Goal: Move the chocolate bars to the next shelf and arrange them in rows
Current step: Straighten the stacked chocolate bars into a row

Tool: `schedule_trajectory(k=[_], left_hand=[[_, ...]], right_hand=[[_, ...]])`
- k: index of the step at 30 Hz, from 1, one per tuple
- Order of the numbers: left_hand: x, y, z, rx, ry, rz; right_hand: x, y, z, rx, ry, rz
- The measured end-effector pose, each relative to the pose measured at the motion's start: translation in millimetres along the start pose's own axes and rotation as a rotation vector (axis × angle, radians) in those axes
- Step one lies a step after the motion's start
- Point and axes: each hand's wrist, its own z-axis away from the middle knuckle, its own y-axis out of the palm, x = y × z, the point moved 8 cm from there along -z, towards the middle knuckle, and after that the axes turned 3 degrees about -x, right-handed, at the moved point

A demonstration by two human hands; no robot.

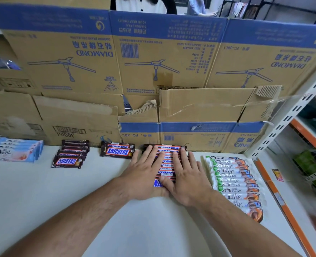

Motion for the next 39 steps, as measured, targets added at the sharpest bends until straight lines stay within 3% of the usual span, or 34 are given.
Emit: schedule_trajectory(k=[3,6,9,12,20,26,30,39], left_hand=[[4,-10,9,-0.047,-0.057,0.110],[21,-14,34,-0.135,-0.266,0.420],[28,-1,61,-0.190,-0.473,0.732],[25,11,66,-0.257,-0.528,0.853],[23,-3,62,-0.370,-0.538,0.623],[27,5,76,-0.500,-0.584,0.762],[26,4,74,-0.539,-0.551,0.694],[25,5,73,-0.526,-0.548,0.706]], right_hand=[[5,-8,10,-0.063,-0.021,0.009],[12,-19,26,-0.211,-0.072,-0.029],[1,-10,24,-0.146,0.033,-0.347],[-7,-7,16,-0.136,0.125,-0.590],[-12,14,21,-0.102,0.185,-0.573],[-14,10,23,-0.135,0.171,-0.600],[-14,12,24,-0.122,0.173,-0.585],[-12,9,25,-0.112,0.154,-0.580]])
